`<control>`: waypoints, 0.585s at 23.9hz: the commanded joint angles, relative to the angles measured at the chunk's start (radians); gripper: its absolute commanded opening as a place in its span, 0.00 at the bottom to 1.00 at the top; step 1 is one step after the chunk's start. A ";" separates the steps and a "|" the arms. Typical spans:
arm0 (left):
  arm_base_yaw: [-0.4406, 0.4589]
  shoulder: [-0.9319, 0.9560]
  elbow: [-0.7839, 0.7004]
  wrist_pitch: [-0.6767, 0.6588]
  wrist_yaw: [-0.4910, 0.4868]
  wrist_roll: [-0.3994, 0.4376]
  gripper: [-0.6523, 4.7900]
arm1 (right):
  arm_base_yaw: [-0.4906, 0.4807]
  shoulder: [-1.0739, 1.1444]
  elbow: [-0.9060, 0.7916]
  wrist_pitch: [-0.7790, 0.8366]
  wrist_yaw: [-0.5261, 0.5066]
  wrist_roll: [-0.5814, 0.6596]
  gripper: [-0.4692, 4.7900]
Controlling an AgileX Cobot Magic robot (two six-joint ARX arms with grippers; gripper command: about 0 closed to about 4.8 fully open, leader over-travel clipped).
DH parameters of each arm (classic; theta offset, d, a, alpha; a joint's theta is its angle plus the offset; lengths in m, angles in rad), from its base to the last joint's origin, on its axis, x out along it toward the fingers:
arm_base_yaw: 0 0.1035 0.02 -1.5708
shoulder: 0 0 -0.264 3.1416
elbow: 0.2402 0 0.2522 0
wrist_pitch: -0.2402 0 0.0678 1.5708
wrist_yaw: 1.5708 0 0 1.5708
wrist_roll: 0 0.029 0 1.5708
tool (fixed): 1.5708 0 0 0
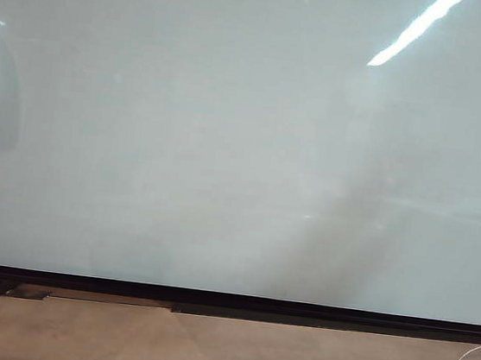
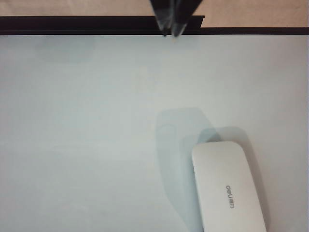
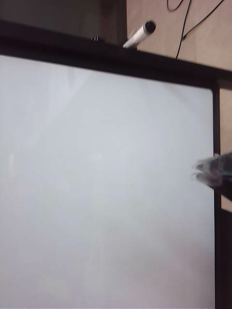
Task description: Pick up the pen on the shelf to the right of the whiteboard and draw a straight line.
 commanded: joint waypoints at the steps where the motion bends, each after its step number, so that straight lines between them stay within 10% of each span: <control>1: 0.000 0.000 0.003 0.013 -0.003 0.001 0.11 | 0.001 0.000 -0.007 0.086 -0.033 0.005 0.08; 5: 0.000 0.000 0.003 0.013 -0.003 0.000 0.11 | -0.006 0.018 -0.007 0.245 0.189 0.002 0.40; 14: 0.000 0.000 0.003 0.013 -0.003 0.001 0.11 | -0.172 0.398 0.131 0.373 0.003 -0.049 0.58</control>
